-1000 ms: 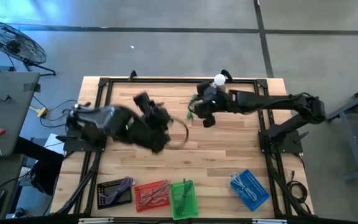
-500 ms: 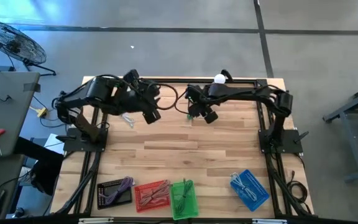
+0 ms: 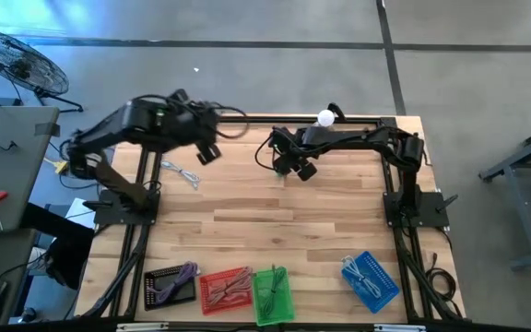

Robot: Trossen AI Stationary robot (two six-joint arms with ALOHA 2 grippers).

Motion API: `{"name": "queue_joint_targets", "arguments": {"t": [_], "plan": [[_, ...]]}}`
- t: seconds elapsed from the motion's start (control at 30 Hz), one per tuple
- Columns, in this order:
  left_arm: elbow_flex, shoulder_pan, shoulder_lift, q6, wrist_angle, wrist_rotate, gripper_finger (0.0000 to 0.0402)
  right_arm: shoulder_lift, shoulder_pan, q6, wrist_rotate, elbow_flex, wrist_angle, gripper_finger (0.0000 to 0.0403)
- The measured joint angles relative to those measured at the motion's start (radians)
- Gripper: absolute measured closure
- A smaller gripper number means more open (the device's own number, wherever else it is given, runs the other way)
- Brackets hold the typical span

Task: Pick & Place USB Port
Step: Put the green USB charger into the green bin

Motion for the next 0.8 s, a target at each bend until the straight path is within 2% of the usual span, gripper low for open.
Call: {"name": "queue_joint_targets", "arguments": {"t": [0.2, 0.47, 0.63, 0.8], "plan": [[-0.136, 0.019, -0.156, -0.07, 0.0, 0.0, 0.0183, 0.019, 0.0, 0.0, -0.035, 0.0, 0.015, 0.0222], [-0.362, 0.019, -0.358, -0.201, 0.0, 0.007, 0.0183, 0.113, 0.0, -0.036, 0.044, 0.0, 0.041, 0.0222], [-0.503, 0.019, -0.45, -0.283, 0.004, 0.01, 0.0183, 0.138, 0.006, -0.076, 0.107, 0.0, 0.119, 0.0222], [-0.639, 0.018, -0.518, -0.332, 0.032, 0.04, 0.0183, 0.138, 0.014, -0.084, 0.08, 0.0, 0.163, 0.0222]]}}
